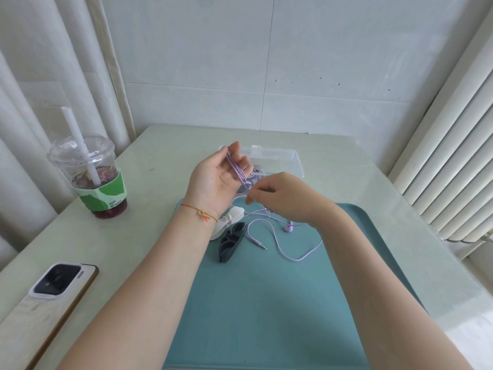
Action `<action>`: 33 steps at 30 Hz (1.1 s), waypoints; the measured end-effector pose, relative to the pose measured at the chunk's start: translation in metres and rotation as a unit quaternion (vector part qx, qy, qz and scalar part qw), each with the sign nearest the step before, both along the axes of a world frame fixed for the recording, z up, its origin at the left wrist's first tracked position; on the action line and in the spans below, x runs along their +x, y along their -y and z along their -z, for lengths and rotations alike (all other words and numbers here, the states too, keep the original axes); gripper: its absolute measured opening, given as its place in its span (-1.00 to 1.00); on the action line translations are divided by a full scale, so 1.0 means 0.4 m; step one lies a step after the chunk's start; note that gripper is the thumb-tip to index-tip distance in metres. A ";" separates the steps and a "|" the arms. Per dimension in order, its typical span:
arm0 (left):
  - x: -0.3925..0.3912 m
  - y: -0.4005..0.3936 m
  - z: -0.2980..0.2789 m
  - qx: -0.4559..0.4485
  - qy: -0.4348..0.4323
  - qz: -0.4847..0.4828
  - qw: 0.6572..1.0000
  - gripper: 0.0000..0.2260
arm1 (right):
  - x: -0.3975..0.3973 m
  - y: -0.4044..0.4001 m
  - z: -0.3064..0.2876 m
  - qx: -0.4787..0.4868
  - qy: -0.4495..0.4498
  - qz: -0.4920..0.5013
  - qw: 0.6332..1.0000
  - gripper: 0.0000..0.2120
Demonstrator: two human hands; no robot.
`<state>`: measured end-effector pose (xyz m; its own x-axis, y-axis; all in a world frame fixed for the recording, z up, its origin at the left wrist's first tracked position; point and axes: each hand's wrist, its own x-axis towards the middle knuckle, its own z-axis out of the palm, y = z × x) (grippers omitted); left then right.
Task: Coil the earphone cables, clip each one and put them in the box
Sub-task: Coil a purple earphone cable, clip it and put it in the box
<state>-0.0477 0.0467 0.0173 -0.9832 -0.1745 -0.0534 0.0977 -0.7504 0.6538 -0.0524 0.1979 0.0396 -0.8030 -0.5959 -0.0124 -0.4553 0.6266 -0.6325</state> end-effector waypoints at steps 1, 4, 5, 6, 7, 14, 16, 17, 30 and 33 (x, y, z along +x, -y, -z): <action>-0.001 -0.001 0.004 -0.028 -0.002 -0.005 1.000 -0.77 | 0.004 0.000 -0.004 0.002 -0.003 -0.004 1.000 -0.76; 0.001 -0.003 0.015 -0.158 -0.016 0.008 0.987 -0.79 | 0.004 -0.006 -0.016 -0.020 -0.025 0.007 0.999 -0.79; 0.005 -0.006 0.015 -0.214 -0.013 0.021 0.977 -0.80 | 0.001 -0.009 -0.019 -0.033 -0.038 0.017 0.999 -0.80; 0.007 -0.009 0.016 -0.261 -0.010 0.038 0.964 -0.81 | -0.004 -0.014 -0.022 -0.046 -0.049 0.030 0.997 -0.81; 0.008 -0.013 0.018 -0.296 -0.007 0.057 0.953 -0.81 | -0.009 -0.020 -0.025 -0.060 -0.058 0.042 0.996 -0.81; 0.015 -0.035 0.012 -0.309 0.028 0.213 0.927 -0.62 | -0.039 -0.054 -0.039 -0.157 -0.085 0.131 0.975 -0.83; 0.021 -0.034 0.004 -0.258 0.014 0.250 0.933 -0.63 | -0.046 -0.053 -0.033 -0.175 -0.084 0.144 0.970 -0.85; 0.023 -0.034 0.001 -0.225 0.003 0.264 0.938 -0.67 | -0.048 -0.051 -0.030 -0.181 -0.081 0.148 0.969 -0.86; 0.022 -0.026 -0.016 0.043 -0.090 0.093 0.991 -0.74 | -0.033 -0.025 0.016 -0.084 0.099 0.014 0.991 -0.81; 0.017 -0.028 -0.015 -0.012 -0.096 0.045 0.994 -0.77 | -0.028 -0.027 0.020 -0.047 0.129 -0.012 0.990 -0.82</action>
